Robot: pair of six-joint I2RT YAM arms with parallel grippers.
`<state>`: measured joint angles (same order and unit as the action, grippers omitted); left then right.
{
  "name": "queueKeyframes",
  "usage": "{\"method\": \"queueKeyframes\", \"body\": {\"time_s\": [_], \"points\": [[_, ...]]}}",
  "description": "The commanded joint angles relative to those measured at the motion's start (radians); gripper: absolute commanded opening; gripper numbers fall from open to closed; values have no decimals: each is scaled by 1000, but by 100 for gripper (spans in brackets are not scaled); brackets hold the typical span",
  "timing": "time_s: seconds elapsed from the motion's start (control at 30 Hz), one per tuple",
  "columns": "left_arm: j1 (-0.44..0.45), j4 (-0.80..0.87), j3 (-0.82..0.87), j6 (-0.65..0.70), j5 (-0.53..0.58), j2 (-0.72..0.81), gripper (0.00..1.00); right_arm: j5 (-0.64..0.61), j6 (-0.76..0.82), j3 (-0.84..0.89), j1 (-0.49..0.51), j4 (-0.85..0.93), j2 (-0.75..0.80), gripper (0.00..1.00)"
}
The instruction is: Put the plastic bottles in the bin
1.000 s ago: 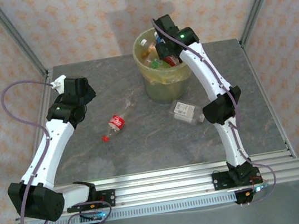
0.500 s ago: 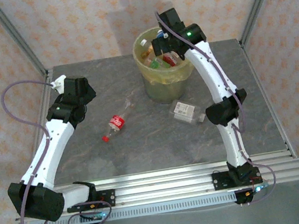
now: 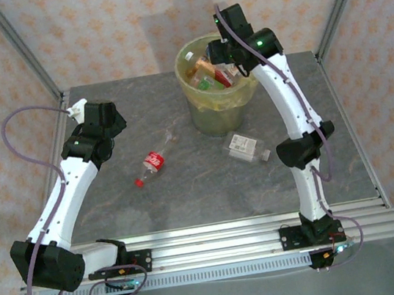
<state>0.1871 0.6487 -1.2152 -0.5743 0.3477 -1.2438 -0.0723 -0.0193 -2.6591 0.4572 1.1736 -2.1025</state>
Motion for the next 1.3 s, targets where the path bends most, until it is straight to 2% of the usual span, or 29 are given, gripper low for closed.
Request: {"method": "queueKeyframes", "body": {"time_s": [0.0,0.2,0.37,0.47,0.67,1.27], "points": [[-8,32,-29,8,8,23,100,19,-43,49,-3,23,86,51],[-8,31,-24,3,3,23,100,27,-72,261,-2,-27,193,41],[-9,25,-25,1,-3,20,100,57,-101,478,-3,-130,270,37],[-8,25,-28,1,-7,16,100,51,-100,524,-2,-161,268,35],[-8,25,-27,0,-10,15,100,26,-83,485,-3,-172,201,26],[-9,26,-30,7,0,4,100,-61,-30,215,-2,-177,29,21]]}}
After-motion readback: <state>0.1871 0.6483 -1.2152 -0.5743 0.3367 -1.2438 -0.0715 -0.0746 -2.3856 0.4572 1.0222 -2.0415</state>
